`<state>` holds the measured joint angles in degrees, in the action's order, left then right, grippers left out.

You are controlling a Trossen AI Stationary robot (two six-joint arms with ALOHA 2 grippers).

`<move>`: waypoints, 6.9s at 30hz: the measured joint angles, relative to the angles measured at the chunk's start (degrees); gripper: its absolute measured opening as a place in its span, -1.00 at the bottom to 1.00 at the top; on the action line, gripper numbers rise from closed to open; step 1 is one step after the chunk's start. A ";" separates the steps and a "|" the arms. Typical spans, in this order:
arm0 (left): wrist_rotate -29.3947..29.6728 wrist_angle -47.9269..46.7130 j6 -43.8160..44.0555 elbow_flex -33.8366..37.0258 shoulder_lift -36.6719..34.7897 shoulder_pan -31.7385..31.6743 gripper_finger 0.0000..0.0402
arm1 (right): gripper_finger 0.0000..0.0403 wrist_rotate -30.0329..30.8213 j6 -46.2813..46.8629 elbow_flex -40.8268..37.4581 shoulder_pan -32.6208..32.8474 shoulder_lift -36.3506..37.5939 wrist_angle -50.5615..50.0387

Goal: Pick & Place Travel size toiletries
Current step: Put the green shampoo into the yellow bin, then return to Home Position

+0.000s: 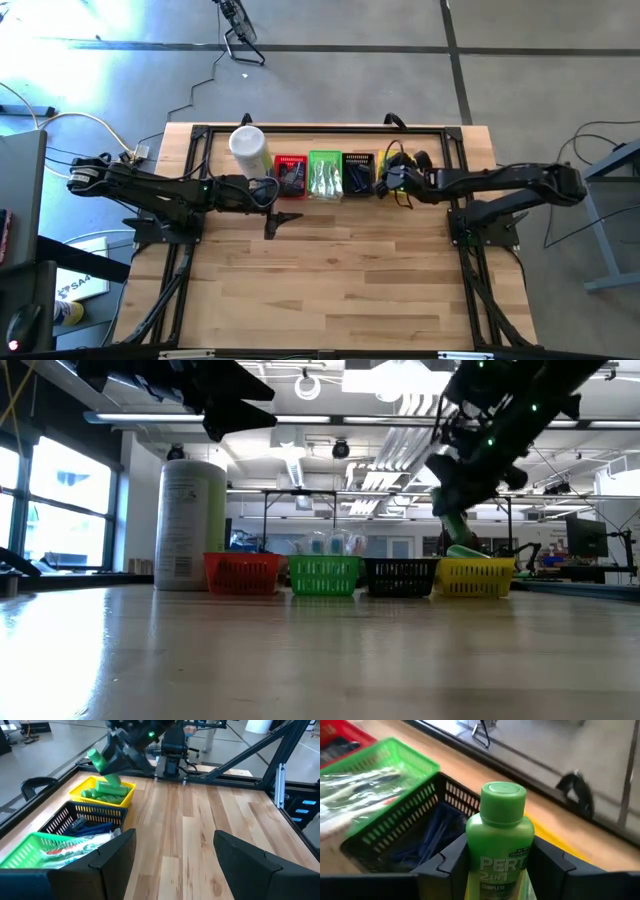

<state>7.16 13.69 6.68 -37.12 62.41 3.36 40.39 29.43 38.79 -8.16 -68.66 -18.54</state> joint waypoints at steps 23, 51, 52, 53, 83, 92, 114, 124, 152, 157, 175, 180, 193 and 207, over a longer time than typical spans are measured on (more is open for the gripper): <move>1.14 -0.40 1.11 0.00 0.02 0.00 0.29 | 0.02 -7.63 7.90 -9.47 -4.99 -0.57 15.68; 1.55 -0.45 1.13 0.00 0.04 0.00 0.14 | -0.54 -14.30 -7.15 -9.41 4.94 12.02 27.01; 1.55 -0.39 1.13 0.00 0.04 0.00 0.09 | -0.58 -15.22 -8.05 -9.41 5.37 12.02 28.12; 1.55 -0.39 1.13 0.00 0.04 0.00 0.04 | -0.62 -16.14 -8.77 -9.41 5.77 11.98 29.14; 1.31 -0.15 -3.55 0.00 0.04 0.02 -0.99 | -0.96 -35.75 -26.47 -9.41 10.87 10.05 38.43; 1.33 -0.60 -6.87 0.00 0.04 0.02 -0.99 | -0.96 -36.20 -28.72 -9.41 10.83 10.05 37.24; 1.25 -7.63 -6.23 -0.02 0.04 0.02 -0.98 | -0.96 -36.25 -26.12 -9.43 10.83 10.05 37.02; 1.27 -5.93 -6.20 -0.02 0.04 0.02 -0.98 | -0.96 -35.88 -26.16 -9.45 10.79 10.05 37.94; 1.38 -8.05 -6.28 5.02 -5.19 0.02 -0.98 | -0.96 -36.03 -21.82 -9.47 10.79 22.41 21.63; 1.57 -12.22 -7.74 5.02 -10.47 0.02 -0.98 | -0.96 -36.03 -21.70 -9.47 10.78 24.83 20.21; 1.36 -5.38 -9.80 11.72 -14.32 4.81 -0.98 | -0.96 -36.31 -21.45 -9.47 10.79 25.53 19.12; 4.35 -0.79 -10.51 16.35 -15.75 5.72 -0.98 | -0.96 -36.36 -21.45 -9.47 10.79 25.53 19.13; 5.62 -14.27 -11.38 16.46 -27.56 5.68 -0.98 | -0.96 -36.71 -20.61 -9.41 10.79 30.73 17.28; 5.60 -13.93 -15.28 23.00 -38.99 5.68 -0.98 | -0.96 -42.37 -20.37 -9.41 10.79 34.25 16.49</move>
<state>12.76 -0.24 -8.60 -14.13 23.42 9.04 -1.98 9.06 29.39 2.63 -34.42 -2.05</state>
